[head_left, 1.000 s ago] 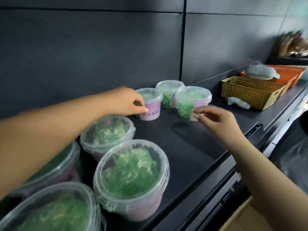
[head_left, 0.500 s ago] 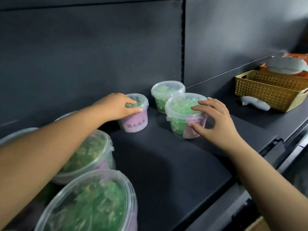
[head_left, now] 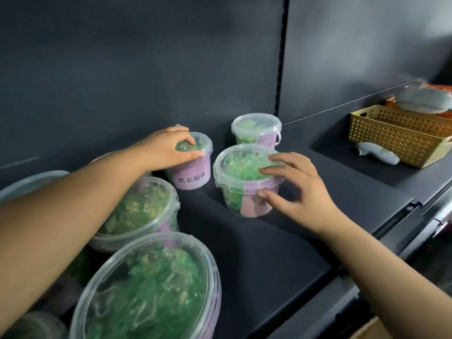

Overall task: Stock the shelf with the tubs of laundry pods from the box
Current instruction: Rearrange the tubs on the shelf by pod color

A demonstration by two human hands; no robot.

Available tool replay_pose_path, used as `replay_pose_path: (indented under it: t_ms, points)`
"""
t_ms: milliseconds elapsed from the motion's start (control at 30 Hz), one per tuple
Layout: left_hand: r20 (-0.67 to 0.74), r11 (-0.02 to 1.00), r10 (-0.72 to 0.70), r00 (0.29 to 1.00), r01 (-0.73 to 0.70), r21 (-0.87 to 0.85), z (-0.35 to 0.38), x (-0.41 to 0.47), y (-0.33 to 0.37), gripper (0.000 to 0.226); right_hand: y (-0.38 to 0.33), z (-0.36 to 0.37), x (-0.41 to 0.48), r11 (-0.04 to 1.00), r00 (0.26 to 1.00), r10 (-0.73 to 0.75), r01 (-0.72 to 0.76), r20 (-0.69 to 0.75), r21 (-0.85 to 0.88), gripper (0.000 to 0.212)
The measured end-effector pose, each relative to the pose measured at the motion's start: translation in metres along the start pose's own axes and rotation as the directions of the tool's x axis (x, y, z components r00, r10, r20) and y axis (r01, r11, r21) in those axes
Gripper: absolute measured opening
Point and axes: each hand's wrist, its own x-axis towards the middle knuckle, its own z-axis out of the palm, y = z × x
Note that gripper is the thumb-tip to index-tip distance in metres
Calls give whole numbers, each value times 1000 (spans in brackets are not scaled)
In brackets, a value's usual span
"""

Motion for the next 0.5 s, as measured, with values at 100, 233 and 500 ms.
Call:
replay_pose_path:
  t_ms: [100,233,500]
  points:
    - [49,999,-29,998,29,-15,-3,0,2,32,2,1,-2,995,999,30,-31,15,93,44]
    - [55,998,-36,998,33,55,-9,2,2,30,-1,2,-3,977,996,80,-85,33,197,49]
    - [70,990,-140,988,141,-12,-5,9,-4,42,-19,20,11,916,975,127,-186,182,355,60]
